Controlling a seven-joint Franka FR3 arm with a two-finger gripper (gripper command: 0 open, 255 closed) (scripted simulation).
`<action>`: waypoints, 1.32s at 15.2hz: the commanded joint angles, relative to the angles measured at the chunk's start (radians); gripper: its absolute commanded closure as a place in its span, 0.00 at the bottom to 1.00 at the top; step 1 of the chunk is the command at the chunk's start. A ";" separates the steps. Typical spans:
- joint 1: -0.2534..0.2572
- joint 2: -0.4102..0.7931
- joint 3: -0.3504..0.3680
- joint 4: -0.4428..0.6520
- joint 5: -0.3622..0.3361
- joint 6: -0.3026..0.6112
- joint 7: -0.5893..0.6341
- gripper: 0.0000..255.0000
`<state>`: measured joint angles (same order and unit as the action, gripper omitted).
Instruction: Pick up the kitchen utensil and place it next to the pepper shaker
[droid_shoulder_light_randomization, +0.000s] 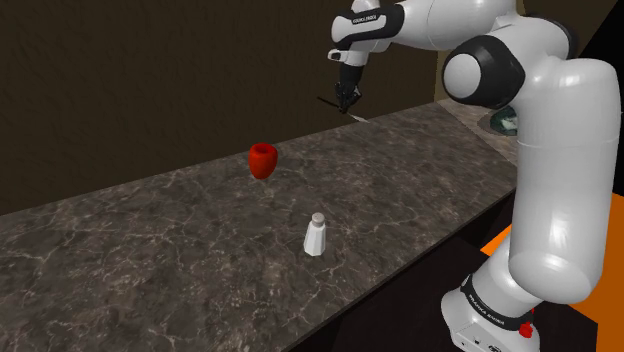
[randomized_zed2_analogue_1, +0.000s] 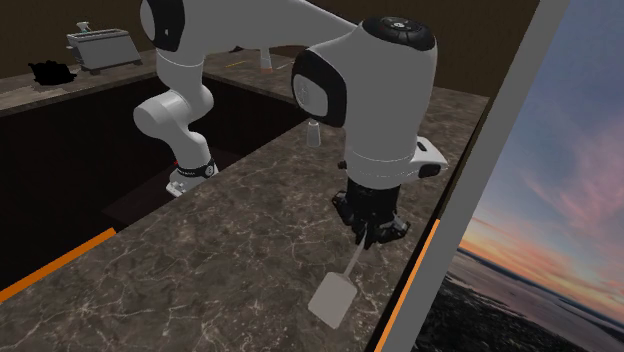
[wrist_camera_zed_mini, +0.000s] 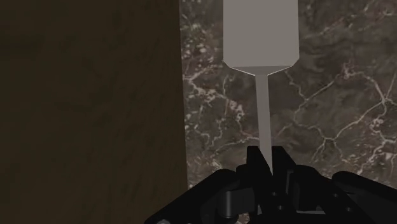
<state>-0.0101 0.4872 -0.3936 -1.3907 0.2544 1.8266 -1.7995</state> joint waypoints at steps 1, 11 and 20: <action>-0.001 -0.004 -0.001 0.021 -0.003 -0.025 0.003 1.00; -0.019 -0.001 -0.005 0.162 -0.006 -0.160 0.018 1.00; 0.115 -0.267 -0.005 -0.185 -0.100 -0.056 0.113 1.00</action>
<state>0.0889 0.2565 -0.3994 -1.5307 0.1677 1.7582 -1.7013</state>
